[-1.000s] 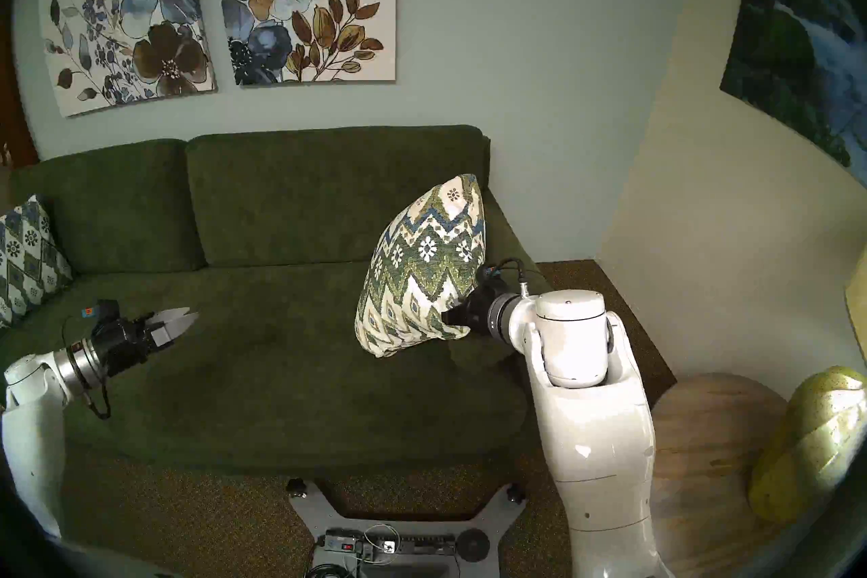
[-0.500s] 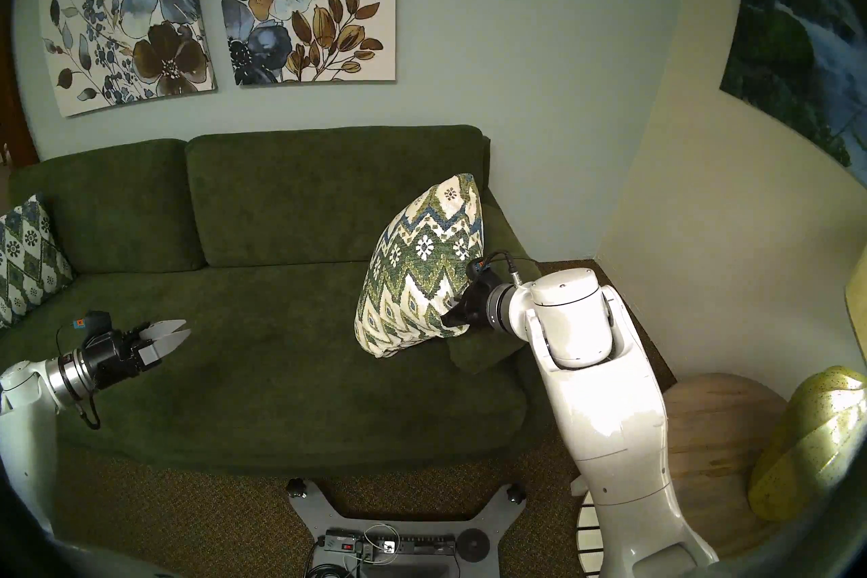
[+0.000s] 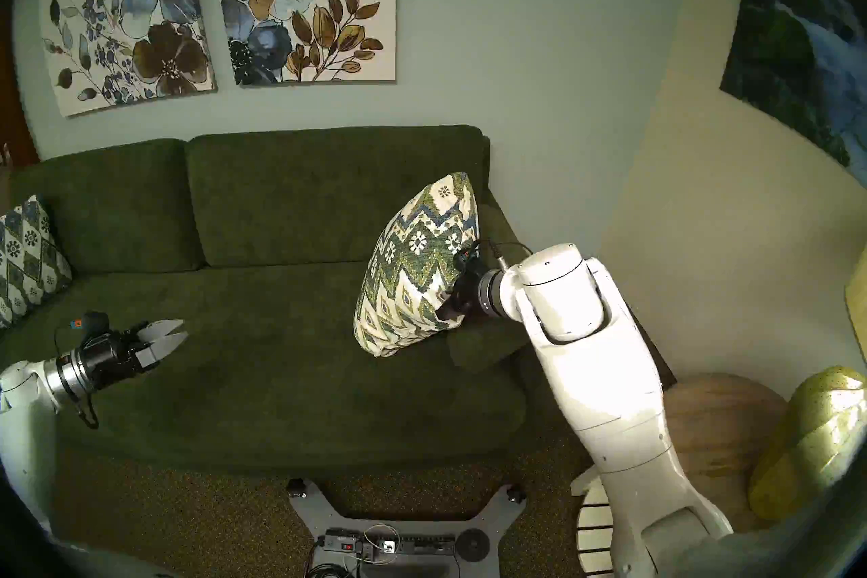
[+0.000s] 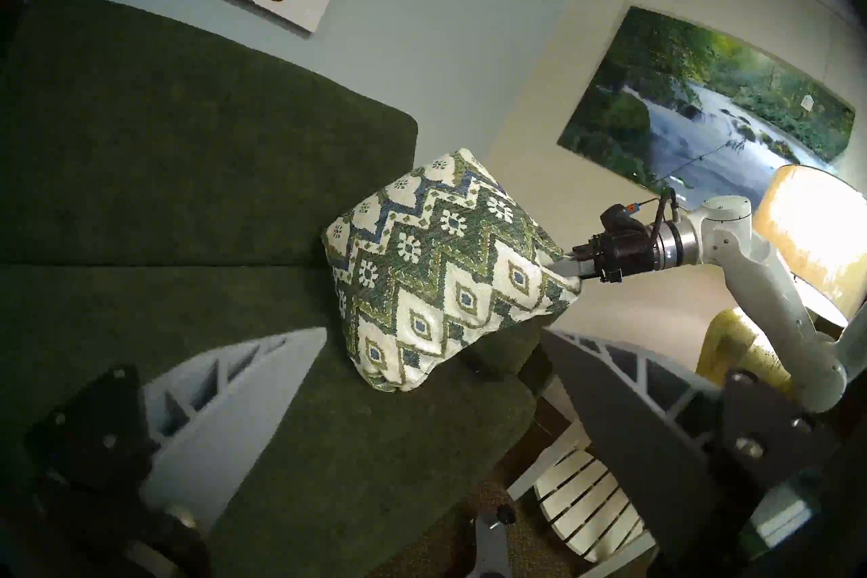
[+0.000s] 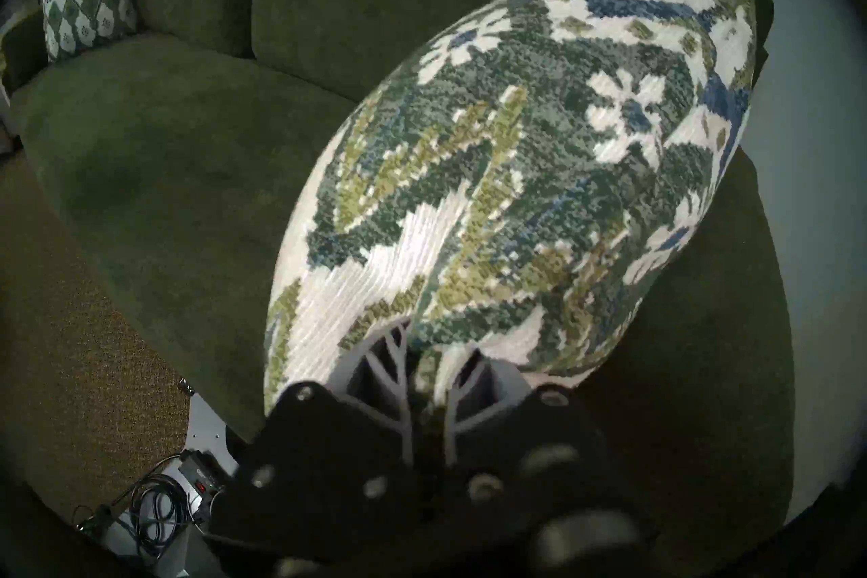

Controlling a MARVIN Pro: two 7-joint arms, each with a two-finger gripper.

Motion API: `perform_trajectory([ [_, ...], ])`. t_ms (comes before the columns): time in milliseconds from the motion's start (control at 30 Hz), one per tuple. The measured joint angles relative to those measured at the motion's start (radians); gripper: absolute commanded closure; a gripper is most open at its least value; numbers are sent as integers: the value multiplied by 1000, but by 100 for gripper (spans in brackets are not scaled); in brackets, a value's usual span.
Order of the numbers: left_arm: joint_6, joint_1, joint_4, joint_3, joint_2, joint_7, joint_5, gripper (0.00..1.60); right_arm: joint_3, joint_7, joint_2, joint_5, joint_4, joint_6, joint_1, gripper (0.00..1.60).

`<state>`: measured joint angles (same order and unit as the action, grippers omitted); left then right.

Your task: Fix throw pillow on sofa

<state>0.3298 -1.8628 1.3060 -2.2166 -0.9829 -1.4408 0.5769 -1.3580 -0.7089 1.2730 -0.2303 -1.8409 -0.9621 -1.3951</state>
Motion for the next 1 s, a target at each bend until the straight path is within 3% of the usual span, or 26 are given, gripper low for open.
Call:
perform_trajectory([
  [333,-16,1,-10,0,4,-16,0,0,-19,-24,-5,-47,-34,0,7,160],
  [533,-22,0,-4,-2,5,-21,0,0,18,-45,-2,-79,-48,0,44,160],
  [1000,-25,0,-5,-3,9,-22,0,0,6,-113,-14,-121,-64,-1,126,160],
])
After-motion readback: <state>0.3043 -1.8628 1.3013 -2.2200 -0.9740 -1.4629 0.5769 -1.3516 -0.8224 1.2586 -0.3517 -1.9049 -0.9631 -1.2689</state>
